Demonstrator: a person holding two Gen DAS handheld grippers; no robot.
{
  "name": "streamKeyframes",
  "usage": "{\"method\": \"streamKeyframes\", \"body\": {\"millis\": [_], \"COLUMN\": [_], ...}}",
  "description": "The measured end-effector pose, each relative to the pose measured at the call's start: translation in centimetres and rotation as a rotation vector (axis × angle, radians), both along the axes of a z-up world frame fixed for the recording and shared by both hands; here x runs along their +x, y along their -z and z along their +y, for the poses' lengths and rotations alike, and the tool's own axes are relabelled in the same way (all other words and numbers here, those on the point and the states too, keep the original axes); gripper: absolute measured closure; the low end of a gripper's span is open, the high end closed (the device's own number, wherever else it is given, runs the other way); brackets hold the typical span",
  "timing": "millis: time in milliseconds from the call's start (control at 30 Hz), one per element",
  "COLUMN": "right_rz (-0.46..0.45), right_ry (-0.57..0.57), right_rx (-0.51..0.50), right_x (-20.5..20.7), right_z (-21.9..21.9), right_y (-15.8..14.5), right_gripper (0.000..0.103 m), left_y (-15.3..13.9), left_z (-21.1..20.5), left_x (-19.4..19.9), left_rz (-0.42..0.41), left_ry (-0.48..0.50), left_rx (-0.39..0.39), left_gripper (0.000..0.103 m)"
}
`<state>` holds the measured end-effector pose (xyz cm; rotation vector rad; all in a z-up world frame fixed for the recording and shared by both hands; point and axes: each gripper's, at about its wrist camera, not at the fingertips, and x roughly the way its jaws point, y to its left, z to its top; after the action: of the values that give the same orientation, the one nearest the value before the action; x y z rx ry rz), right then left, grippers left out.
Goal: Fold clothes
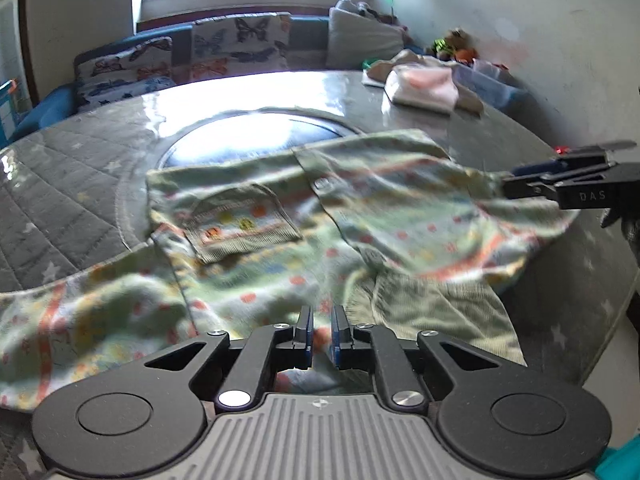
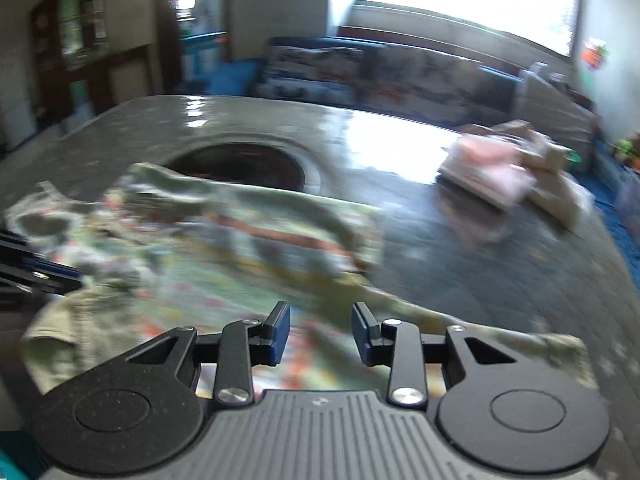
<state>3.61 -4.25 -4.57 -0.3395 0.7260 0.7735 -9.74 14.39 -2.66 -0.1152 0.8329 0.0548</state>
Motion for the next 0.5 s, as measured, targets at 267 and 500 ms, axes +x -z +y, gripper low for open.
{"method": "streamKeyframes", "body": {"millis": [267, 500], "right_rz": [0.08, 0.098], "right_ry": [-0.183, -0.241], "right_rx": [-0.05, -0.103], "right_x": [-2.7, -4.1], "right_z": [4.4, 3.9], "right_y": [2.5, 2.8], "right_gripper": [0.069, 0.068], "left_y": [0.1, 0.0], "left_z": [-0.2, 0.0], "left_x": [-0.6, -1.0], "left_rz": [0.011, 0.023], "left_ry": [0.036, 0.087], "left_rx": [0.017, 0.014], "left_gripper": [0.093, 0.093]}}
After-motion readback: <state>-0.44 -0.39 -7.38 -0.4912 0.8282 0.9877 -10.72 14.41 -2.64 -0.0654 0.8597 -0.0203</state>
